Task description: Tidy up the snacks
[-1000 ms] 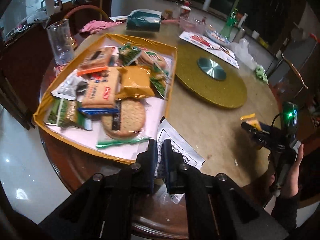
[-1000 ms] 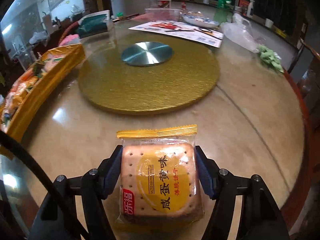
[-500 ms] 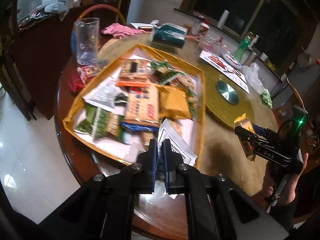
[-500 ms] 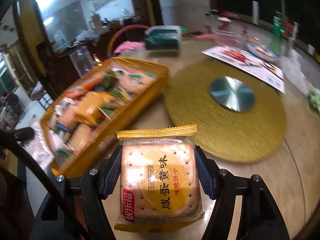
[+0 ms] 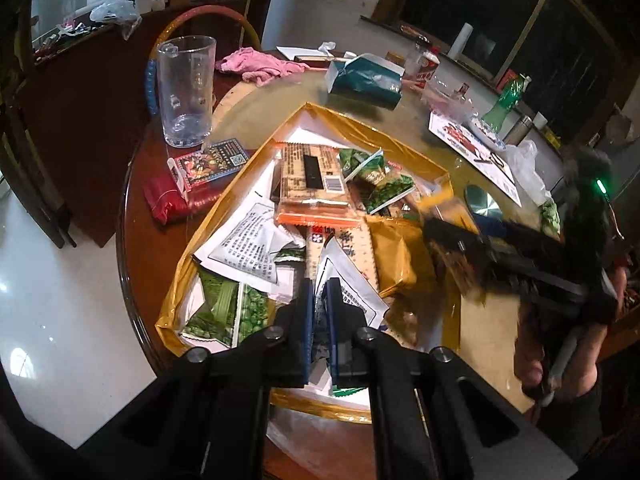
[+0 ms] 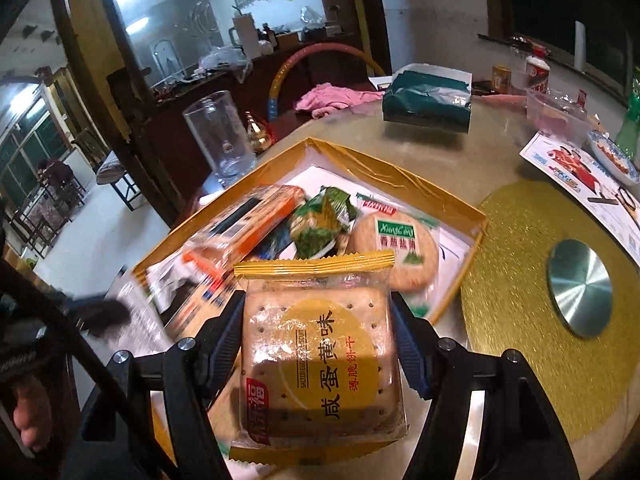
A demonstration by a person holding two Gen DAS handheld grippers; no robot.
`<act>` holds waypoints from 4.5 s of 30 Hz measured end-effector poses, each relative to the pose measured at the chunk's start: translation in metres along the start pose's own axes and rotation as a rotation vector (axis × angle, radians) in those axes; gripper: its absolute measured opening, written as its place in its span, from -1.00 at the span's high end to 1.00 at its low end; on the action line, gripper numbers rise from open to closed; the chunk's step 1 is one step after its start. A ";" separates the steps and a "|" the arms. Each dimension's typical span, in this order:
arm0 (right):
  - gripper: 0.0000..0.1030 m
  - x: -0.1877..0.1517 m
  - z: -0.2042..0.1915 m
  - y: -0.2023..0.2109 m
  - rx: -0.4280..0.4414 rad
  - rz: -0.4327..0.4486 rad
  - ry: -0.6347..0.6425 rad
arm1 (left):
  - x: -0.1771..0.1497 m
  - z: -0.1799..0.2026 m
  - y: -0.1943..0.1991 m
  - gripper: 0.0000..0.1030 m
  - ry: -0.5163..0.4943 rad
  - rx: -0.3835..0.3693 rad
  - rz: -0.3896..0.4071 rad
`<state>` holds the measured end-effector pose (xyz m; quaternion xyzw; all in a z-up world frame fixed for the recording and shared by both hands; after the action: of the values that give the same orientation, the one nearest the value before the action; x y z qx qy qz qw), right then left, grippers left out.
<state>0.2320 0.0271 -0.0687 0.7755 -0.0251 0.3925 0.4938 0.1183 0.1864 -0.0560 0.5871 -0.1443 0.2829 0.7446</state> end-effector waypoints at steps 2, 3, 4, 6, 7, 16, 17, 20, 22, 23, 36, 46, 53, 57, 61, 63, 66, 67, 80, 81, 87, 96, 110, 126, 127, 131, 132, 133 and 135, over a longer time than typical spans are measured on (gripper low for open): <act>-0.33 0.005 0.007 -0.004 0.007 0.000 -0.031 | -0.005 0.000 -0.002 0.85 -0.019 -0.007 -0.013; -0.33 0.010 0.013 -0.008 0.013 0.008 -0.064 | -0.007 0.000 -0.003 0.85 -0.023 -0.008 -0.017; -0.33 0.014 0.018 -0.010 0.017 0.016 -0.089 | -0.009 0.001 -0.006 0.85 -0.027 -0.011 -0.023; -0.35 0.021 0.029 -0.018 0.006 0.031 -0.156 | -0.010 0.000 -0.011 0.85 -0.015 -0.010 -0.031; -0.36 0.024 0.031 -0.022 -0.002 0.035 -0.176 | -0.010 0.000 -0.014 0.85 -0.013 -0.001 -0.033; -0.57 0.039 0.050 -0.014 -0.127 0.119 -0.191 | -0.017 0.016 -0.007 -0.42 -0.075 0.135 0.066; -0.57 0.036 0.050 -0.005 -0.112 0.134 -0.209 | -0.020 0.020 0.001 -0.44 -0.091 0.169 0.110; -0.57 0.018 0.044 0.029 -0.060 0.174 -0.227 | -0.032 0.031 0.014 -0.54 -0.126 0.223 0.153; -0.57 0.002 0.034 0.049 -0.030 0.178 -0.228 | -0.041 0.037 0.022 -0.63 -0.124 0.257 0.186; -0.57 -0.010 0.026 0.059 0.001 0.172 -0.215 | -0.045 0.040 0.025 -0.65 -0.128 0.285 0.201; -0.57 -0.119 0.001 0.106 0.062 0.168 -0.228 | -0.083 0.079 0.032 -0.72 -0.202 0.428 0.220; -0.57 -0.133 -0.006 0.116 0.019 0.189 -0.237 | -0.099 0.085 0.032 -0.77 -0.201 0.543 0.169; -0.57 -0.138 -0.006 0.115 0.024 0.176 -0.257 | -0.100 0.087 0.039 -0.77 -0.192 0.558 0.180; -0.57 -0.139 -0.011 0.116 0.028 0.176 -0.247 | -0.101 0.089 0.041 -0.77 -0.211 0.545 0.176; -0.57 -0.140 -0.014 0.113 0.030 0.173 -0.250 | -0.102 0.086 0.040 -0.77 -0.204 0.550 0.173; -0.57 -0.141 -0.015 0.111 0.038 0.170 -0.251 | -0.104 0.083 0.041 -0.77 -0.189 0.545 0.168; -0.57 -0.140 -0.017 0.108 0.041 0.165 -0.254 | -0.105 0.076 0.041 -0.77 -0.172 0.531 0.156; -0.57 -0.141 -0.018 0.107 0.042 0.163 -0.252 | -0.105 0.074 0.042 -0.77 -0.165 0.534 0.158; -0.57 -0.142 -0.020 0.106 0.038 0.159 -0.262 | -0.104 0.062 0.049 -0.77 -0.144 0.567 0.181; -0.57 -0.142 -0.021 0.106 0.037 0.159 -0.261 | -0.104 0.062 0.049 -0.77 -0.143 0.568 0.181; -0.57 -0.141 -0.023 0.105 0.037 0.156 -0.258 | -0.105 0.058 0.052 -0.77 -0.140 0.577 0.189; -0.57 -0.139 -0.028 0.102 0.037 0.150 -0.249 | -0.106 0.053 0.053 -0.77 -0.133 0.574 0.184; -0.57 -0.139 -0.030 0.100 0.036 0.146 -0.243 | -0.108 0.049 0.054 -0.77 -0.131 0.576 0.180; -0.57 -0.140 -0.030 0.098 0.034 0.139 -0.245 | -0.107 0.048 0.053 -0.77 -0.128 0.577 0.180; -0.57 -0.139 -0.030 0.097 0.032 0.139 -0.246 | -0.108 0.048 0.053 -0.77 -0.129 0.578 0.180; -0.57 -0.139 -0.030 0.097 0.032 0.139 -0.246 | -0.107 0.045 0.052 -0.77 -0.129 0.578 0.178; -0.57 -0.139 -0.030 0.097 0.033 0.139 -0.246 | -0.107 0.045 0.053 -0.77 -0.127 0.579 0.179; -0.57 -0.139 -0.030 0.097 0.035 0.138 -0.245 | -0.106 0.044 0.052 -0.77 -0.126 0.578 0.180; -0.57 -0.139 -0.030 0.096 0.033 0.138 -0.243 | -0.106 0.044 0.052 -0.77 -0.127 0.576 0.178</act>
<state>0.0774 -0.0473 -0.0789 0.8218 -0.1312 0.3291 0.4462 0.0086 0.1260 -0.0611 0.7756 -0.1551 0.3390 0.5094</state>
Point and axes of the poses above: each gripper's, at about its wrist camera, not at the fingertips, and y roughly against the way its jaws point, z to its right, x to its top, the point moved 6 cm from there along -y, roughly the way its jaws point
